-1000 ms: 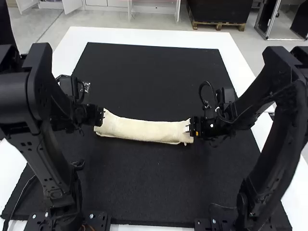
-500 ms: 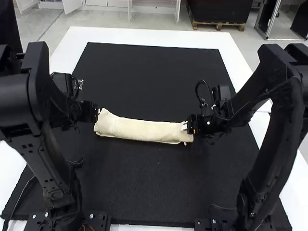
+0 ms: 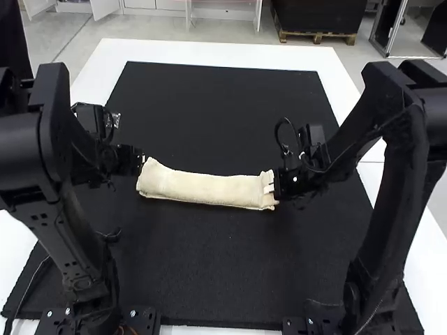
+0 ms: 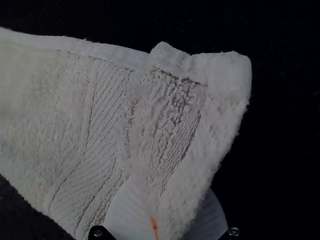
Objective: Fold the towel.
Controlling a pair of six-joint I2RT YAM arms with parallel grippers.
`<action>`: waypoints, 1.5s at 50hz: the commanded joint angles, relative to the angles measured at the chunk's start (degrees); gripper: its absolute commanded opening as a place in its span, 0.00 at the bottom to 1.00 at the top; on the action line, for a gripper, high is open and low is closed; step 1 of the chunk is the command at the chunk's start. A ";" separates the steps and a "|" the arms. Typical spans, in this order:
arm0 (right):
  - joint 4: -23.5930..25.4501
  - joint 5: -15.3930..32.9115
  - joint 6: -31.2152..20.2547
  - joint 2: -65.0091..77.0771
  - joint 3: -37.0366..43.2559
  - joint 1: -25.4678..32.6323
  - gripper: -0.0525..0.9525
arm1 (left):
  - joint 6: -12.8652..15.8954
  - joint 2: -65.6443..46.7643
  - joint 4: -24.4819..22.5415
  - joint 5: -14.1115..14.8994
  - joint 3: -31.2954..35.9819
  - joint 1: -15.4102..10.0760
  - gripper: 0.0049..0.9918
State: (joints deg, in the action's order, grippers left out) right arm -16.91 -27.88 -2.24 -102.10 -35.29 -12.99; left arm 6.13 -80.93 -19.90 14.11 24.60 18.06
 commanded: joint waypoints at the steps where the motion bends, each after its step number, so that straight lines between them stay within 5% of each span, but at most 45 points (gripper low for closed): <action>1: 0.91 -2.09 -1.19 1.47 -0.92 1.66 0.03 | -0.51 1.30 -0.14 0.13 1.42 0.57 0.98; 21: 8.21 -7.37 -0.75 8.85 -5.32 3.06 0.03 | -1.56 1.30 0.21 0.22 2.29 0.66 0.98; 62: 7.33 -11.41 2.68 -1.87 -21.05 -19.09 0.03 | -2.53 1.74 0.56 0.04 1.94 0.66 0.98; 75: 6.45 -11.50 3.47 -8.55 -27.91 -23.22 0.03 | -2.35 2.00 -1.37 -0.66 1.59 4.61 0.98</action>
State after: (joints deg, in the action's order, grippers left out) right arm -10.04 -37.95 0.51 -108.77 -59.94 -34.46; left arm 4.19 -80.93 -20.08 13.93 25.39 20.60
